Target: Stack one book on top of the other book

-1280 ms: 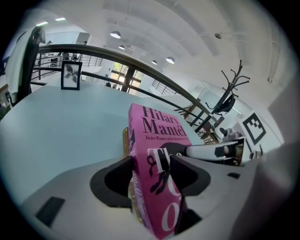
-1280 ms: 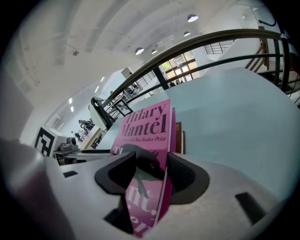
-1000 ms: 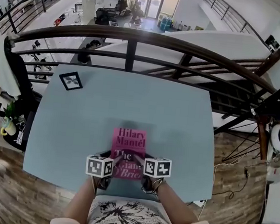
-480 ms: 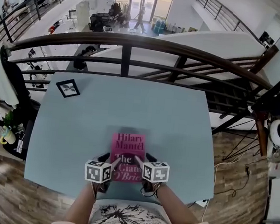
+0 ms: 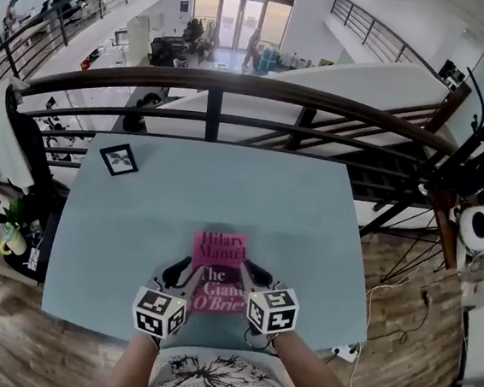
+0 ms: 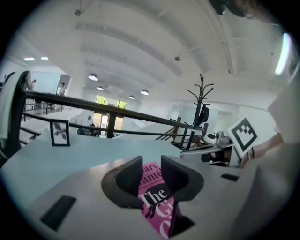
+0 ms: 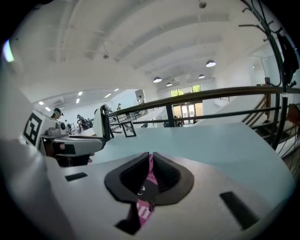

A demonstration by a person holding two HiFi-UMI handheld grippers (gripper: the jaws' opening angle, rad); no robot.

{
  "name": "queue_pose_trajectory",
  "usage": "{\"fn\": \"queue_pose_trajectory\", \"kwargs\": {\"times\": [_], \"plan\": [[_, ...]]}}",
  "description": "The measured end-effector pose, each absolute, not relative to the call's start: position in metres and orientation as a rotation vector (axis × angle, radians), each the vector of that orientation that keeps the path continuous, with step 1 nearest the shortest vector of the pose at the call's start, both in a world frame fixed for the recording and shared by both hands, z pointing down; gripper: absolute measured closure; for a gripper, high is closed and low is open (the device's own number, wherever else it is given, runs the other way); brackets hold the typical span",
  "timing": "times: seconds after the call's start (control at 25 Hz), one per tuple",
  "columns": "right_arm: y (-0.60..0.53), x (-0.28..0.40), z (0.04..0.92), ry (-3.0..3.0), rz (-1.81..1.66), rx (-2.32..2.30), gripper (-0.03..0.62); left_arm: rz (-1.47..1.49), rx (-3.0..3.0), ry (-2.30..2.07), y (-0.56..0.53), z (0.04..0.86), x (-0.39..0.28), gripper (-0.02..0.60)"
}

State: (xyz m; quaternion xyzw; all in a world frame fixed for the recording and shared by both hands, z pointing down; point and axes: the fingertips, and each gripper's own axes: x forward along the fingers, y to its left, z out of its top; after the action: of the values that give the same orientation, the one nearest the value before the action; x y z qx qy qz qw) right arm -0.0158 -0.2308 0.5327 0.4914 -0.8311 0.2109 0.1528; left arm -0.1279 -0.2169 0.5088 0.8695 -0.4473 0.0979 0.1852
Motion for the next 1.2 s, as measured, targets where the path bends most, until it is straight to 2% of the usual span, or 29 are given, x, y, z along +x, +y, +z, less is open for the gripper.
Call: {"fn": "queue_pose_trajectory", "kwargs": {"times": [0.04,0.12,0.24,0.6,1.2], "plan": [[-0.229,-0.016,0.522,-2.403,0.566,1.429,0.591,0.256,2.480,-1.290,-0.216,0.498,-0.130,0.479],[-0.224,-0.016,0.501,-2.453,0.496,1.461,0.599,0.207,2.529,-1.339,-0.214,0.477,-0.134,0.523],[-0.218,-0.013,0.469,-2.532,0.372,1.512,0.600,0.107,2.589,-1.376,-0.210,0.447,-0.141,0.555],[-0.202,-0.012,0.388,-2.650,-0.052,1.571,0.601,-0.026,2.771,-1.509,-0.196,0.363,-0.156,0.568],[-0.186,-0.033,0.371,-2.675,-0.141,1.489,0.602,-0.085,2.749,-1.522,-0.190,0.352,-0.165,0.568]]}}
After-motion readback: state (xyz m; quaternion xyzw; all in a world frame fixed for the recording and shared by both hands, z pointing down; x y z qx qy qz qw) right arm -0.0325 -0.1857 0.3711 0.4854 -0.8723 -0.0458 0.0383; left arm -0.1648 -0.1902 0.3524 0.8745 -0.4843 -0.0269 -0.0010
